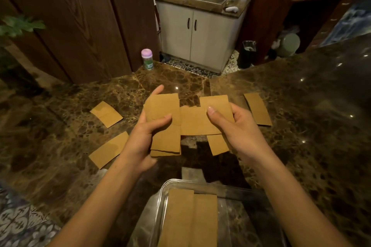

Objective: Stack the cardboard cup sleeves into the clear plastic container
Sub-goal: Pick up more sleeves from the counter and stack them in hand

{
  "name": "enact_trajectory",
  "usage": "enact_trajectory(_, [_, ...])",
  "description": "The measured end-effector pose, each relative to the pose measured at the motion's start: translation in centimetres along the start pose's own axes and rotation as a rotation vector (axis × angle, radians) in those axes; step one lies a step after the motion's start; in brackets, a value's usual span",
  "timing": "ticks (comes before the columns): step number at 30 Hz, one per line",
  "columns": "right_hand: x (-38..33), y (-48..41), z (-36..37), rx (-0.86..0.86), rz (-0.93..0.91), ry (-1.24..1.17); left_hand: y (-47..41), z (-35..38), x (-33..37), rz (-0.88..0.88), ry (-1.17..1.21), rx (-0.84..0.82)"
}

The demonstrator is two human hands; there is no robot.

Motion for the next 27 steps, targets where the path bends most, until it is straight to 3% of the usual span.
enact_trajectory(7, [1.5, -0.6, -1.2, 0.033, 0.084, -0.094, -1.2, -1.6, 0.0, -0.011, 0.113, 0.017])
enact_trajectory(9, [1.8, -0.7, -1.4, 0.027, 0.090, -0.078, -1.4, -2.4, 0.6, 0.050, 0.023, 0.056])
enact_trajectory(12, [1.9, -0.8, -0.9, -0.024, 0.082, -0.041, -1.0, -1.6, 2.2, 0.254, -0.404, 0.025])
enact_trajectory(18, [1.8, -1.0, 0.2, -0.030, 0.066, -0.037, 1.5, 6.2, 1.9, 0.882, -1.661, -0.349])
enact_trajectory(20, [1.7, -1.0, 0.2, -0.015, 0.077, -0.063, 1.1, 6.8, 1.5, 0.930, -1.821, -0.360])
enact_trajectory(27, [1.8, -1.0, 0.0, -0.014, 0.079, -0.022, 1.3, 8.2, 0.5, 1.044, -1.955, -0.551])
Point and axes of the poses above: each hand's wrist, its own y-axis away from the middle knuckle, its own z-axis out of the palm, x = y × z, the point moved 9 cm from there along -y, towards the middle knuckle, and after that the axes turned 5 degrees about y, right-handed, at the moved point
